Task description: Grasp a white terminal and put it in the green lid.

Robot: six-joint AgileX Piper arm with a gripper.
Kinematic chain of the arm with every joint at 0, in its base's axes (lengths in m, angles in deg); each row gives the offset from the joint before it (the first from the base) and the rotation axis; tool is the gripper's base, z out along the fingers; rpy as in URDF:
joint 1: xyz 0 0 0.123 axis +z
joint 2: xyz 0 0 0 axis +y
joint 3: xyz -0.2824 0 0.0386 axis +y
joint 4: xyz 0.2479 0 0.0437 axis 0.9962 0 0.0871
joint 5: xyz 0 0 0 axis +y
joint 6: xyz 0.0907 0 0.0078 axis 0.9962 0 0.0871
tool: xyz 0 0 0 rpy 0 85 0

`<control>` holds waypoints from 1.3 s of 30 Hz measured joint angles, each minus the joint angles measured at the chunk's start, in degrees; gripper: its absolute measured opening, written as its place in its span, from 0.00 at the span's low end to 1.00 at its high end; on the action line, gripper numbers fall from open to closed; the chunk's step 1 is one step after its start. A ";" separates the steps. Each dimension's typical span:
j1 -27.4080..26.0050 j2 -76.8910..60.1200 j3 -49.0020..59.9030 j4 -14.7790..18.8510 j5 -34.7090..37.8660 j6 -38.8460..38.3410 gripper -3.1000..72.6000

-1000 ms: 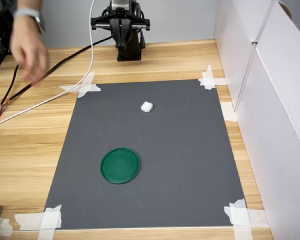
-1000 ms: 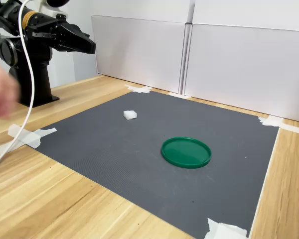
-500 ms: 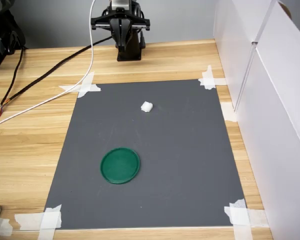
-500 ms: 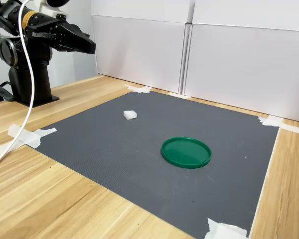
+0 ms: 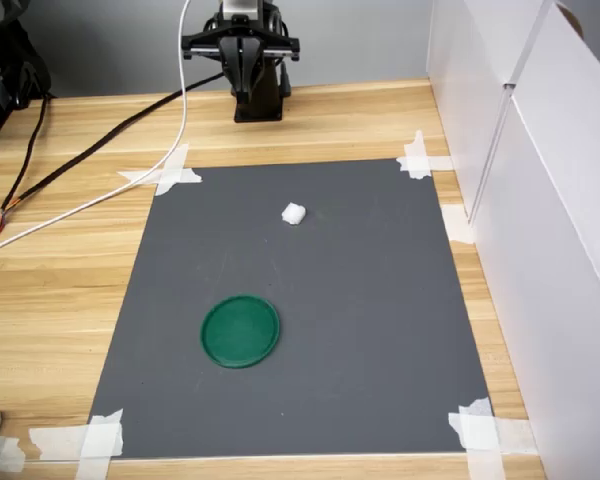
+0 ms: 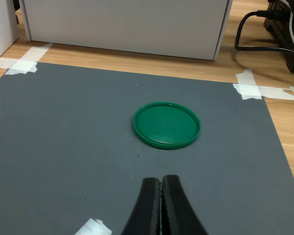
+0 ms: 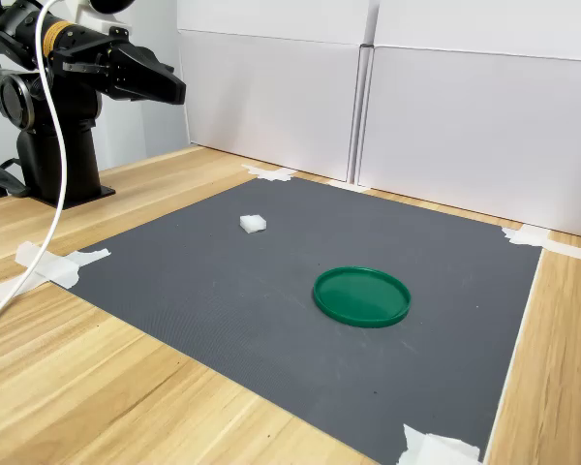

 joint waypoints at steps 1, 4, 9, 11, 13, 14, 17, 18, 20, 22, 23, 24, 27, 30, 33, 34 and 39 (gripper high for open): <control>0.00 0.00 0.00 0.00 0.00 0.00 0.01; 0.00 0.00 0.00 0.00 -0.06 0.00 0.01; 0.00 3.32 -0.06 0.16 -0.24 -0.07 0.01; 0.00 6.08 -0.40 0.11 -0.24 -0.53 0.01; 0.00 9.80 -1.92 -0.02 0.54 -0.86 0.01; 0.00 11.81 -3.32 -0.02 1.07 -0.90 0.01; 0.00 18.04 -8.27 -0.07 2.56 -1.97 0.01; 0.00 20.44 -10.17 -0.07 3.30 -2.75 0.01; 0.00 25.32 -14.05 -0.19 5.26 -5.16 0.01; 0.00 30.18 -17.70 -0.31 7.91 -8.28 0.01; 0.00 32.57 -19.76 -0.46 9.88 -10.04 0.01; 0.00 34.88 -21.80 -0.91 12.10 -11.83 0.01; 0.00 40.89 -27.31 -2.83 19.58 -16.01 0.01; 0.00 46.42 -31.23 -5.93 26.33 -18.22 0.01; 0.00 51.41 -33.63 -9.91 30.31 -18.74 0.01; 0.00 52.74 -34.01 -10.99 30.99 -18.88 0.01; 0.00 60.55 -34.81 -16.38 34.25 -23.53 0.02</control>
